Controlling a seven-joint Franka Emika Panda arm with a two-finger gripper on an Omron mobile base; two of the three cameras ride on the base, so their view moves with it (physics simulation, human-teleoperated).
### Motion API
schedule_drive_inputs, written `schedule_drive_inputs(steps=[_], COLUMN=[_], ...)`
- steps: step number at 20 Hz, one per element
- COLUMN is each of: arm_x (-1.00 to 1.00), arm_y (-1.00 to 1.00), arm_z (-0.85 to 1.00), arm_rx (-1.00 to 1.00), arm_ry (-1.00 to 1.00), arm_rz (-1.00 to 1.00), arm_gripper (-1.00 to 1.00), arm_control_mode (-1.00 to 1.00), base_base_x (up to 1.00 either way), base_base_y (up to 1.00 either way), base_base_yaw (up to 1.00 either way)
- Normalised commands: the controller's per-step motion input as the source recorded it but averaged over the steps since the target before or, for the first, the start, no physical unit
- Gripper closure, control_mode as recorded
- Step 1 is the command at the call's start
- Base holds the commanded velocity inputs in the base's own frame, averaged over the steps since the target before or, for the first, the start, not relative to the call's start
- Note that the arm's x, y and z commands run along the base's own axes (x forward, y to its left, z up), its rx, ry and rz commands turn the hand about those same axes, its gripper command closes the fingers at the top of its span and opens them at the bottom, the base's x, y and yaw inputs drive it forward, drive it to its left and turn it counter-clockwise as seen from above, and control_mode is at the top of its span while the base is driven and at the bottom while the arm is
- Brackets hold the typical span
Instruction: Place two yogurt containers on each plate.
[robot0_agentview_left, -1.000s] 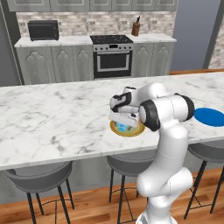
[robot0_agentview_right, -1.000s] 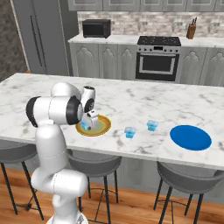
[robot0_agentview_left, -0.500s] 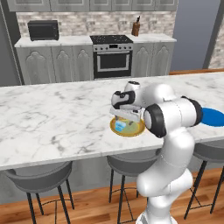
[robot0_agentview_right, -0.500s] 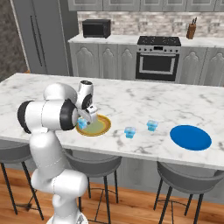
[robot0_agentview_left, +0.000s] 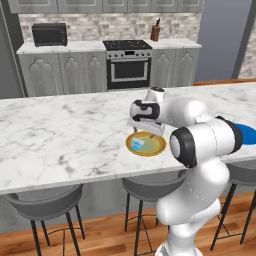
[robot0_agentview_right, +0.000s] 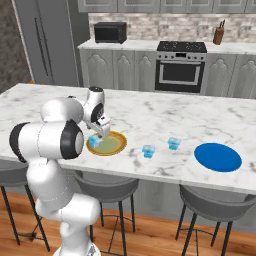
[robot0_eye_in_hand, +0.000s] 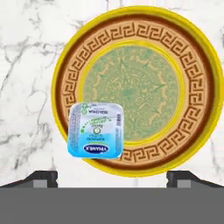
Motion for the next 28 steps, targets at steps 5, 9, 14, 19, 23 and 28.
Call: schedule_drive_inputs(steps=[5,9,14,19,23,28], arm_x=[-0.34,-0.26,-0.22,-0.14,-0.08,-0.08], arm_y=[-0.46,-0.69,-0.88,-0.86,-0.72,-0.58], arm_z=[0.59,0.4,0.12,0.0,0.0,0.0], arm_rx=[0.0,0.0,0.0,0.0,0.0,0.0], arm_ry=[-0.01,0.0,0.03,0.14,0.04,0.0], arm_rz=[0.0,0.03,0.08,0.11,0.15,0.08], arm_gripper=[-1.0,-1.0,-1.0,-1.0,-1.0,-1.0], arm_control_mode=[-1.0,-1.0,-1.0,-1.0,-1.0,-1.0], base_base_x=[0.0,0.0,0.0,0.0,0.0,0.0], base_base_y=[0.0,0.0,0.0,0.0,0.0,0.0], base_base_yaw=[0.0,0.0,0.0,0.0,0.0,0.0])
